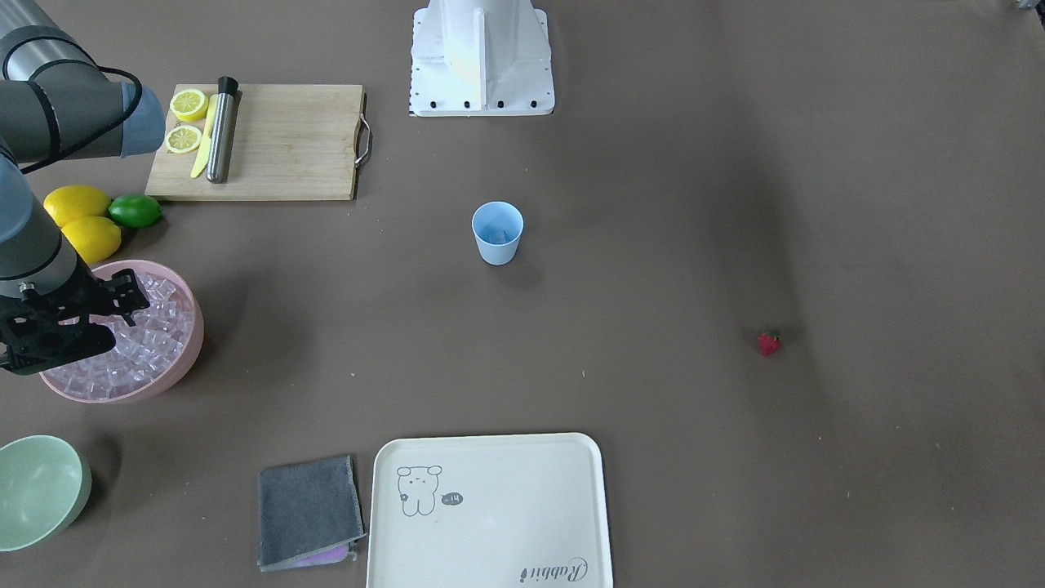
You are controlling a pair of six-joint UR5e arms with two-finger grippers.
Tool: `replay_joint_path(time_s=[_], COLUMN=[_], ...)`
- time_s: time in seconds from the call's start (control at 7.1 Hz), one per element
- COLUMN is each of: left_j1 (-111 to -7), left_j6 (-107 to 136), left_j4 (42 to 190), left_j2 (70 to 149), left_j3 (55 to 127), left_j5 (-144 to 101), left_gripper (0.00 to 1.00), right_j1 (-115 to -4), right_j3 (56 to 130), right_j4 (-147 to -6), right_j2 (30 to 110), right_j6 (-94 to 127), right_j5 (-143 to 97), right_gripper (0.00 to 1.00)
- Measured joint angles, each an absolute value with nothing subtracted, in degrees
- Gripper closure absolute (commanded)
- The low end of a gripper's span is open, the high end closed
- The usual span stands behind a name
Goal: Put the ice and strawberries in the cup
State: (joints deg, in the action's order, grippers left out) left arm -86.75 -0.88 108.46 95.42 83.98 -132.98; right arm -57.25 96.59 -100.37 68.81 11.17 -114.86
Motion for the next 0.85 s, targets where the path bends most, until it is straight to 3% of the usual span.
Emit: replay_joint_path(time_s=[0.85], left_j1=[-86.75], left_j6=[-0.88], left_j4=[108.46], left_j2=[95.38], left_j3=[84.19], left_j5=[-132.98], left_gripper=[0.02], right_j1=[-59.84], right_j3=[97.27], right_j4=[-92.02], right_j2=[70.06], right_j6=[10.84], right_j5=[-120.95], right_gripper=[0.19])
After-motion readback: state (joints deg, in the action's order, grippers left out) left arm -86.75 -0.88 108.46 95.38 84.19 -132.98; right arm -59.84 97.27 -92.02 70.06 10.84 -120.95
